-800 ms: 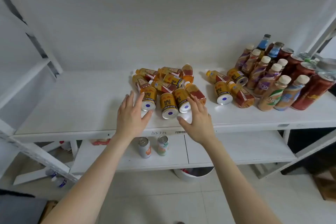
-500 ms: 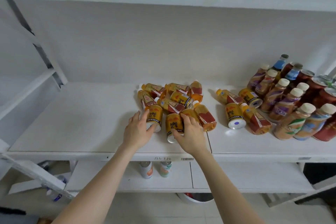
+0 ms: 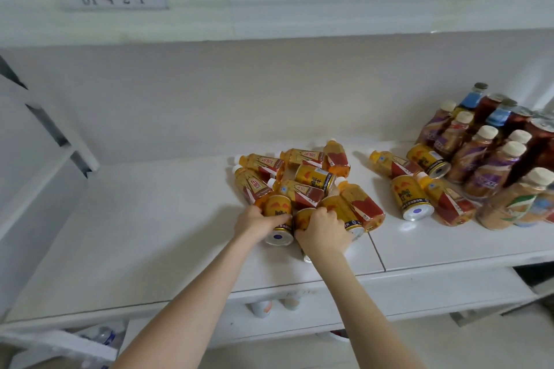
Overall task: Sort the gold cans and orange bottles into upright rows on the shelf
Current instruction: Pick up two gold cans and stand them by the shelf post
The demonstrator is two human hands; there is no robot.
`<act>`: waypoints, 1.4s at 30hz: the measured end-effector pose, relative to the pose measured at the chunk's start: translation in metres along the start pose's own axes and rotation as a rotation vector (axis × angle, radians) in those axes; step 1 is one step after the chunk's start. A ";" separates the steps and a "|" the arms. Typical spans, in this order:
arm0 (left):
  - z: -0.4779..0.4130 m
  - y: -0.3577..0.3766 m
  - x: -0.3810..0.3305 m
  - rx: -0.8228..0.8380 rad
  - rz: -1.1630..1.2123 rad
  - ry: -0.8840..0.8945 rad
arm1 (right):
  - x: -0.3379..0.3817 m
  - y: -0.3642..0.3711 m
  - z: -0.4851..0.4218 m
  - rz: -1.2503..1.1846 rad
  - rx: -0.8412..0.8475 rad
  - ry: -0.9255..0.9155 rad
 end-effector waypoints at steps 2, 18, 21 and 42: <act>-0.003 0.001 0.003 -0.002 0.066 -0.015 | 0.000 0.001 -0.001 0.012 -0.013 0.031; 0.021 -0.003 0.016 0.069 0.226 0.257 | -0.019 -0.002 0.008 -0.422 -0.015 0.006; 0.028 -0.004 0.023 0.047 0.216 0.306 | -0.031 0.007 0.015 -0.661 -0.022 -0.098; 0.069 -0.017 0.040 -0.026 0.079 0.490 | -0.049 0.018 0.054 -0.907 0.140 -0.140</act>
Point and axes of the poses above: each hand's wrist, its own z-axis away from the middle knuckle, its own y-axis out of the palm, x = y × z, the point moved 4 cm from there along -z, towards the middle knuckle, and after that the axes turned 14 degrees about y, right-handed, at the moved point
